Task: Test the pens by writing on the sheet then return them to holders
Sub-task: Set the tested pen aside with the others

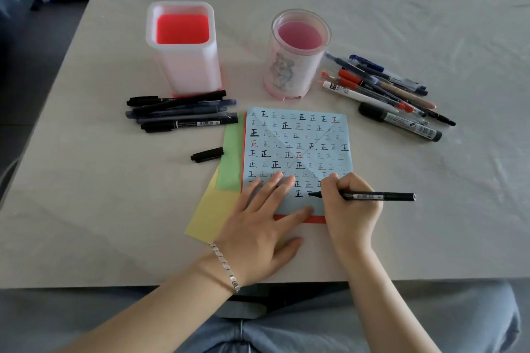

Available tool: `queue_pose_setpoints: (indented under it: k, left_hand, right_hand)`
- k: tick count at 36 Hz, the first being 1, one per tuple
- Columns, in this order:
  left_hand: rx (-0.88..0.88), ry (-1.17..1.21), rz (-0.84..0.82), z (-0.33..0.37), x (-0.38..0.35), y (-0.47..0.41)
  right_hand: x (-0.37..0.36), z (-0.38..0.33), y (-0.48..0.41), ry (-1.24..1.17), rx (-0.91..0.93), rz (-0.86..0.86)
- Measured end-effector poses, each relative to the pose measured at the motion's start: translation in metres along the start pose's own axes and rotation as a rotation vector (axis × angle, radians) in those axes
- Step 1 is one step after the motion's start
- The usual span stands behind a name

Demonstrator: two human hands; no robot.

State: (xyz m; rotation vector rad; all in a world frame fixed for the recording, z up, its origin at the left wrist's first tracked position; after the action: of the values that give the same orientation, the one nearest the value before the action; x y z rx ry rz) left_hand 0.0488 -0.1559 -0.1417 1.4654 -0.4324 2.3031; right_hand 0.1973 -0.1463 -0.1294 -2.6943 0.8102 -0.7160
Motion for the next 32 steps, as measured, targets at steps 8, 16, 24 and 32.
queue_pose_setpoints:
  k: [8, 16, 24, 32]
  left_hand:
    - [-0.001, -0.009, -0.01, 0.0007, 0.0009, 0.0001]
    - [-0.001, -0.012, 0.002, 0.0003, 0.0004, 0.0001]
    - [-0.004, -0.014, -0.009, -0.0001, -0.0001, -0.0001]
    - [-0.016, -0.018, -0.023, -0.0005, 0.0005, 0.0003]
  right_hand:
    - [0.0016, 0.0041, 0.0005, -0.028, -0.013, 0.014]
    - [0.0001, 0.0013, 0.0011, -0.035, 0.019, -0.026]
    - [0.0034, 0.0019, 0.0008, -0.005, -0.017, 0.062]
    - [0.0054, -0.0024, -0.0008, -0.086, -0.063, 0.13]
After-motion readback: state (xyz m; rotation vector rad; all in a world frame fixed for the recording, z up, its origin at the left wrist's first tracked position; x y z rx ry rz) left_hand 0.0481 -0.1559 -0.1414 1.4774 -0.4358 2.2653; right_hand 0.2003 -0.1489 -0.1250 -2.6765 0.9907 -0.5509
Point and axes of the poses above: each hand's wrist, its own y-axis away from the middle knuckle, its own x-axis out of the back of the hand, z = x × y, the point moved 2 cm from there along -y, towards the middle knuckle, and after that the axes turned 13 degrees about x, right-handed, at the moved point
